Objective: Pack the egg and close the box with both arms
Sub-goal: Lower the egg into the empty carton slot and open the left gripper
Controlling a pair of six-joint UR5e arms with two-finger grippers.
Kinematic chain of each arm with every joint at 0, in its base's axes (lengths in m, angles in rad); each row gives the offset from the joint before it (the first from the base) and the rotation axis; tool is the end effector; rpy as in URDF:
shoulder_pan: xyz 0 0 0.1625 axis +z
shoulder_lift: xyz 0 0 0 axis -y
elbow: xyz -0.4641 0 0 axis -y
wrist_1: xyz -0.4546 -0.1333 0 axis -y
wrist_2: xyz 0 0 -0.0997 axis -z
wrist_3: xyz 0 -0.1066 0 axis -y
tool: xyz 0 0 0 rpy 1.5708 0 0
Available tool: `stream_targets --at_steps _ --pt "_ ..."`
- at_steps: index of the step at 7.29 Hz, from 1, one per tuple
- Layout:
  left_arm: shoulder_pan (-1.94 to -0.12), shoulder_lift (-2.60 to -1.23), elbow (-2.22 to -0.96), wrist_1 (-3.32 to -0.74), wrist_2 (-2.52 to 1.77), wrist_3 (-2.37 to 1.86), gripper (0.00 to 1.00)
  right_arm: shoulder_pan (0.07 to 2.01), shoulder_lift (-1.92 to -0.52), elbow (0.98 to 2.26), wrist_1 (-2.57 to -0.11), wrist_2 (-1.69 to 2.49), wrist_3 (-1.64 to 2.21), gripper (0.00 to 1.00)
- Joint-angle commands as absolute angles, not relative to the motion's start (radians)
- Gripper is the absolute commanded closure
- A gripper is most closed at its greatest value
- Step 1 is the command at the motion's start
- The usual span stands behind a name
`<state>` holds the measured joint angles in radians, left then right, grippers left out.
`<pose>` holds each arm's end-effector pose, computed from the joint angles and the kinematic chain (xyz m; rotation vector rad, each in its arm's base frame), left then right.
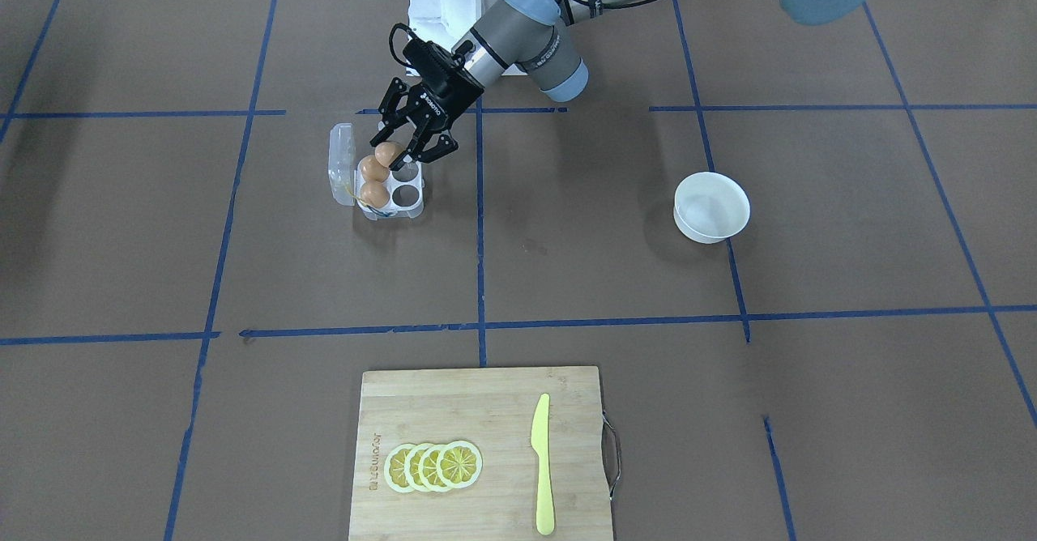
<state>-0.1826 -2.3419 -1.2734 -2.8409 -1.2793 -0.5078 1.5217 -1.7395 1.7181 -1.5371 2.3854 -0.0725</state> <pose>0.7681 -0.3085 0.1722 1.1889 1.2876 0.3919 0.0323 -0.4793 0.7017 0.0212 -0.8149 -0.1198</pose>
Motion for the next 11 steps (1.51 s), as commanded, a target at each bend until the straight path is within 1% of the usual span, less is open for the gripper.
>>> stream_targets --at_steps 1,3,4,6,8,10,11 --pt "-0.183 -2.341 -1.275 -2.841 -1.281 -0.508 0.45 1.522 -1.74 1.718 -1.537 2.385 -0.072 0.0" --pt "-0.183 -2.341 -1.278 -2.841 -1.281 -0.508 0.34 1.522 -1.738 1.718 -1.537 2.385 -0.072 0.0" --pt "-0.183 -2.341 -1.279 -2.842 -1.281 -0.508 0.31 1.522 -1.738 1.718 -1.537 2.385 -0.074 0.0" --pt "-0.187 -2.341 -1.305 -2.836 -1.29 -0.509 0.27 1.522 -1.738 1.718 -1.537 2.385 -0.074 0.0" --pt "-0.208 -2.339 -1.379 -2.754 -1.31 -0.515 0.16 1.522 -1.74 1.718 -1.537 2.385 -0.072 0.0" --pt "-0.305 -2.316 -1.498 -2.535 -1.455 -0.523 0.08 1.522 -1.741 1.718 -1.539 2.396 -0.071 0.0" --pt "-0.358 -2.298 -1.572 -2.405 -1.521 -0.54 0.01 1.522 -1.741 1.723 -1.537 2.396 -0.071 0.0"
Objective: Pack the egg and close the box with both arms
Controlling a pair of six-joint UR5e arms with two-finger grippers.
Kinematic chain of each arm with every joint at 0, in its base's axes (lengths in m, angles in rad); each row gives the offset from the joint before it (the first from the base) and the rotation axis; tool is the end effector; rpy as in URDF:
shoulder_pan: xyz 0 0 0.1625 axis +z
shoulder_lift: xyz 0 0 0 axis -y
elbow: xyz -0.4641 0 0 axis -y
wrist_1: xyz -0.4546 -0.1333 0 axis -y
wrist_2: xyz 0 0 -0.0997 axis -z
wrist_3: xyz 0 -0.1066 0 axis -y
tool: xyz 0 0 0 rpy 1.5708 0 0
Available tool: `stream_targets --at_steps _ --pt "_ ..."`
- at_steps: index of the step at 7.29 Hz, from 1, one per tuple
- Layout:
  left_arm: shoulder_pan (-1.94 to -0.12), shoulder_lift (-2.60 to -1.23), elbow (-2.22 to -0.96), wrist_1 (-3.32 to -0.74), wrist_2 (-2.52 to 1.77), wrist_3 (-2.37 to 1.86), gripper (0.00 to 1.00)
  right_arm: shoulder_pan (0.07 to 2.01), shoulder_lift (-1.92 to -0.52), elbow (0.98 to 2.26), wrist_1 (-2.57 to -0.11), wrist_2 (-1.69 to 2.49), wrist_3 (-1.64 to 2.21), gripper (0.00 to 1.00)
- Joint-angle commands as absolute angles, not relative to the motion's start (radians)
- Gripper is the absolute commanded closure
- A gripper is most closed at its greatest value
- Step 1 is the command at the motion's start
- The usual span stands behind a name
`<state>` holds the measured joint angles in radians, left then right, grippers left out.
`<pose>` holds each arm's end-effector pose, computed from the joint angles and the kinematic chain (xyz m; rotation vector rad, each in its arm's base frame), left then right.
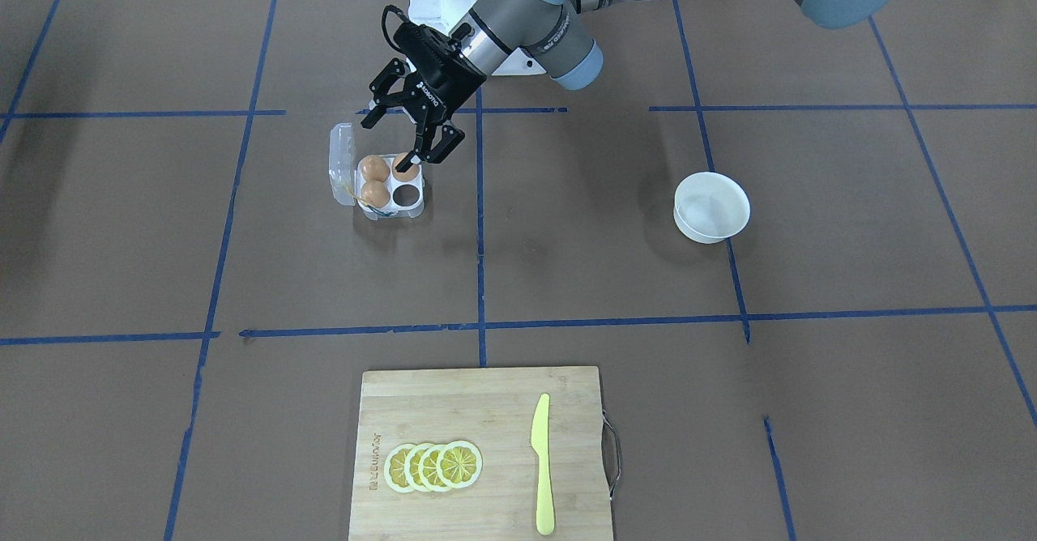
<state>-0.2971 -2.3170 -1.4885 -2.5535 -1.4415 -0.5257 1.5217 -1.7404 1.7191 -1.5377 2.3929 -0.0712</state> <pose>0.6941 -0.3663 0.1157 1.1126 1.2406 0.4631 0.0317 -0.4788 0.7010 0.0202 -0.8224 -0.1183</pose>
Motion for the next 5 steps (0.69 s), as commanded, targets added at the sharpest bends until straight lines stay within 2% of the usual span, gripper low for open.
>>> stream_targets --at_steps 1,3,5 --pt "-0.429 -2.249 -1.656 -2.243 -1.636 -0.622 0.01 1.522 -1.741 1.726 -1.536 2.387 -0.074 0.0" --pt "-0.572 -2.185 -1.782 -2.027 -1.788 -0.833 0.0 1.555 -1.733 1.727 -1.491 2.4 -0.069 0.0" --pt "-0.764 -2.149 -1.796 -1.767 -1.929 -0.859 0.0 1.569 -1.736 1.723 -1.254 2.41 0.094 0.0"
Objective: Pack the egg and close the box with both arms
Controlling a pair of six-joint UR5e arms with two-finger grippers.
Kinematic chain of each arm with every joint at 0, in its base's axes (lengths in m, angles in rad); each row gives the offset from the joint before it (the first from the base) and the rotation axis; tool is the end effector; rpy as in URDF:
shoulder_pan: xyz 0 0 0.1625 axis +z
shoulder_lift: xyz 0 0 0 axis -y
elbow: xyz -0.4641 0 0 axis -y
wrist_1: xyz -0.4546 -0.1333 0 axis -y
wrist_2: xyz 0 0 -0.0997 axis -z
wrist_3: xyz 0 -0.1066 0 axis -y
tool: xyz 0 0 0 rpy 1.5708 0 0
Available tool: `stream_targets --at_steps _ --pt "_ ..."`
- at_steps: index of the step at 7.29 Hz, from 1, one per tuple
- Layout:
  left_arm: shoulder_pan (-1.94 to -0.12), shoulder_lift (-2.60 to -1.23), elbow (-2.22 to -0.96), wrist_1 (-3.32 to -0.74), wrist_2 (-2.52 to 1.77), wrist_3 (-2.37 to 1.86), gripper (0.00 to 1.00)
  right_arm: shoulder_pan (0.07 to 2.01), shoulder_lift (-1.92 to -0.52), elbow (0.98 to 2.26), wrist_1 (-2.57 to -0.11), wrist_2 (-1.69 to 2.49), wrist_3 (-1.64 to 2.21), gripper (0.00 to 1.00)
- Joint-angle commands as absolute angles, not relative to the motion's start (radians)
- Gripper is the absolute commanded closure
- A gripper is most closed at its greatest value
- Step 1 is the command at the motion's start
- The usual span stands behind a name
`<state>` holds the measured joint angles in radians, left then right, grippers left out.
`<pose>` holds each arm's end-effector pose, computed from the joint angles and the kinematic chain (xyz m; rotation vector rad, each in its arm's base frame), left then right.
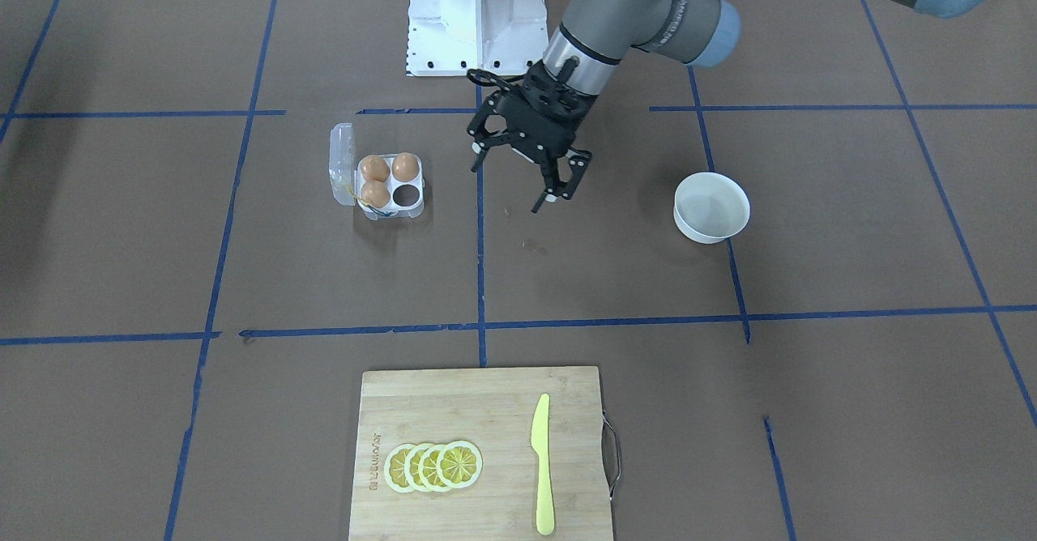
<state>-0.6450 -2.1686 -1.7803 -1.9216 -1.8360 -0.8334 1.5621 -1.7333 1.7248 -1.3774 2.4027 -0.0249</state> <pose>0.5038 -0.5109 0.1676 0.5536 1.0381 0.2350 0.0502 -0.4912 0.6766 0.1809 -0.8283 -0.1085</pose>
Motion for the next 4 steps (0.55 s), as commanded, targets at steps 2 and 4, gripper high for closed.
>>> stream_targets --at_steps 2,4 --pt "-0.845 -2.023 -1.796 -1.717 -1.94 -0.861 0.0 1.569 -1.746 1.694 -1.052 2.413 0.201 0.0" --pt "-1.039 -1.912 -1.779 -1.715 -2.059 -0.693 0.0 1.569 -1.759 1.7 -1.034 2.445 0.202 0.0"
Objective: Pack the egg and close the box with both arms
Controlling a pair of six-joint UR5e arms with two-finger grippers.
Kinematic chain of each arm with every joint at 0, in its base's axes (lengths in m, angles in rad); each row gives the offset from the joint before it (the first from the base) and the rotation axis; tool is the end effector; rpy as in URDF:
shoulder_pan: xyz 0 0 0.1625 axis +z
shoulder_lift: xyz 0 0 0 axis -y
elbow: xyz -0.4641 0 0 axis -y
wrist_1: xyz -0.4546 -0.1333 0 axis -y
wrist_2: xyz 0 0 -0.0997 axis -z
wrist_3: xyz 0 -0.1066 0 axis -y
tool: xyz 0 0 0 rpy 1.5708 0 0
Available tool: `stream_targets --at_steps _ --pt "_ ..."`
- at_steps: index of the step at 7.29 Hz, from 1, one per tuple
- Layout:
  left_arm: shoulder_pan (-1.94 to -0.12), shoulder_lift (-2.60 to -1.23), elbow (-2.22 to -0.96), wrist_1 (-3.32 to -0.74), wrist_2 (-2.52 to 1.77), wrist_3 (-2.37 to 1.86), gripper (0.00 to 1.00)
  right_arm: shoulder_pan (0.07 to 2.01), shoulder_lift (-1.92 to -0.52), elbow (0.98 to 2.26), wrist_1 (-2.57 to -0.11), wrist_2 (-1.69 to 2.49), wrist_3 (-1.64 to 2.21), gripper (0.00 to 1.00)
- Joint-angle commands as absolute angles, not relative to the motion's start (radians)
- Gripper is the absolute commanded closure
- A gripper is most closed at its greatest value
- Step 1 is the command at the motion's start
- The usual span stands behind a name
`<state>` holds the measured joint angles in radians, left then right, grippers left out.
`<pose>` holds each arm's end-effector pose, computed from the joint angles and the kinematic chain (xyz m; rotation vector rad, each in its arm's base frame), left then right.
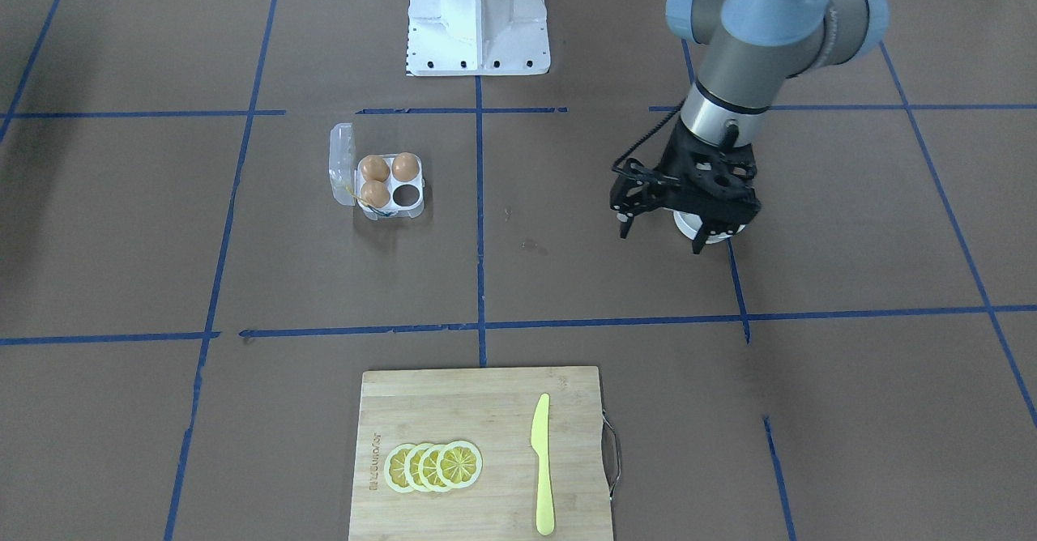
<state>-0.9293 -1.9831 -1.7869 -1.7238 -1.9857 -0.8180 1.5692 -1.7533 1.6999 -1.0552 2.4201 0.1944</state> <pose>0.3424 -0.6095 0.3195 0.3112 0.8056 -0.0033 0.0525 -0.4904 0.6617 0.3496 -0.8707 -0.0178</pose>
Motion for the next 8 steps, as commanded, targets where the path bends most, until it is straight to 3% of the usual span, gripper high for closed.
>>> stream_targets --at_steps 1,4,8 --pt "-1.136 -1.814 -1.778 -1.715 -2.11 -0.467 0.0 1.569 -1.761 1.697 -1.035 2.492 0.204 0.0" --pt "-1.377 -1.637 -1.671 -1.689 -2.292 -0.175 0.0 1.515 -1.775 1.747 -1.029 2.62 0.357 0.0" --pt "-1.584 -1.631 -1.704 -1.411 -2.287 0.16 0.0 1.049 -1.769 1.94 -1.029 2.294 0.793 0.0"
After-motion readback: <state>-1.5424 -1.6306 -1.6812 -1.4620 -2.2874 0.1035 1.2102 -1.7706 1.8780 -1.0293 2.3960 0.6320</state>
